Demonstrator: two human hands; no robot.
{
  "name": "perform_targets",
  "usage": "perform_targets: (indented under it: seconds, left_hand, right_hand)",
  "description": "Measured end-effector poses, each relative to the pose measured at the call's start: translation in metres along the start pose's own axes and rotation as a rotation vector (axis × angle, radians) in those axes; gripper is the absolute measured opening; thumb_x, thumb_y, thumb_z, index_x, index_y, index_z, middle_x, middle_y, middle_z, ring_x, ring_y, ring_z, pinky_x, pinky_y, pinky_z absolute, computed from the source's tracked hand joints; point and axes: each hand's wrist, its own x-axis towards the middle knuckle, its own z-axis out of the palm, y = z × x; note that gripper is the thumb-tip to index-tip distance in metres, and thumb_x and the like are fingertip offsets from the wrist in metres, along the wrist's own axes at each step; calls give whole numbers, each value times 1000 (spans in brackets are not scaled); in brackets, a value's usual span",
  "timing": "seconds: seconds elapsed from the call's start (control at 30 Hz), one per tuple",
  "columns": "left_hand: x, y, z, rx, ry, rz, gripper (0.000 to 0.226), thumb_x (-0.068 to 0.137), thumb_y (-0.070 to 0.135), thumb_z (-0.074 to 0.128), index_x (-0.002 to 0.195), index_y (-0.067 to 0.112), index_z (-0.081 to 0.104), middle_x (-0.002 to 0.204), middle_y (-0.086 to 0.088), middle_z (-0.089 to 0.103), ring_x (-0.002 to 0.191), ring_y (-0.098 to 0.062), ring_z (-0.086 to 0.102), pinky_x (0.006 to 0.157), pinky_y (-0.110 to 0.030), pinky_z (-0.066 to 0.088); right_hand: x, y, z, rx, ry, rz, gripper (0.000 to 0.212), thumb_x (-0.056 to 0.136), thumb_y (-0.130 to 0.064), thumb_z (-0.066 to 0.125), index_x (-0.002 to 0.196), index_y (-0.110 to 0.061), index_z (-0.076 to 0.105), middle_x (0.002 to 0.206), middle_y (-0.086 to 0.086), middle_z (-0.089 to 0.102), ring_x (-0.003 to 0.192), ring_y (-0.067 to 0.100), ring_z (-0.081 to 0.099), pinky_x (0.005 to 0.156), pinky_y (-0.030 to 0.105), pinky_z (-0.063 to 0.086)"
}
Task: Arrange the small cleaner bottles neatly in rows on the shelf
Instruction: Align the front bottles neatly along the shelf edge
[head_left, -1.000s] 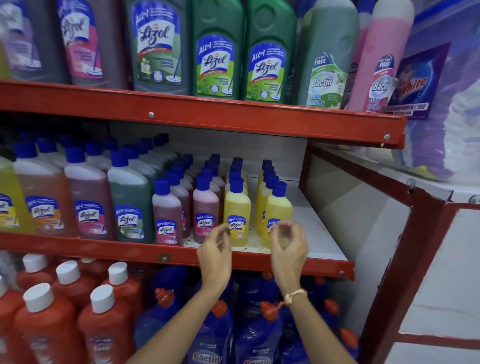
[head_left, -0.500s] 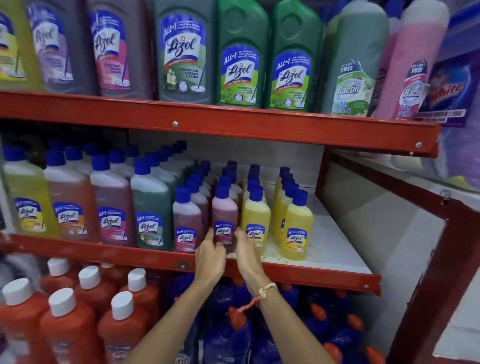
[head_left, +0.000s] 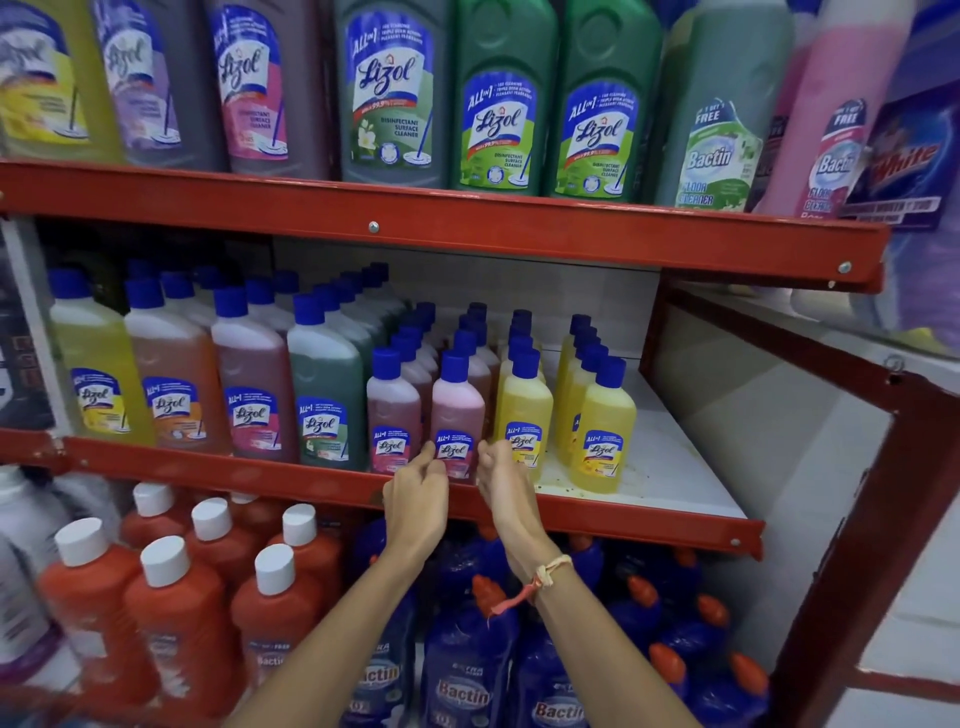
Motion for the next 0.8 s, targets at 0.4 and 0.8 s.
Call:
perform_targets:
  seconds: [0.4, 0.8]
  left_hand:
    - [-12, -9, -8, 23, -18, 14, 42, 91, 17, 41, 131, 15, 53, 133, -10, 60, 128, -29, 47, 110, -39, 37]
    - [-17, 26, 51, -130, -193, 42, 41, 95, 23, 32, 127, 9, 53, 114, -2, 63, 110, -19, 56, 102, -36, 44]
  right_hand:
    - [-11, 0, 1, -58, 18, -42, 46, 99, -34, 36, 119, 0, 60, 120, 4, 67, 99, 9, 64, 94, 32, 48]
    - [5, -8, -52, -145, 323, -135, 42, 98, -33, 33, 70, -12, 56, 71, 3, 56, 71, 22, 50, 70, 38, 40]
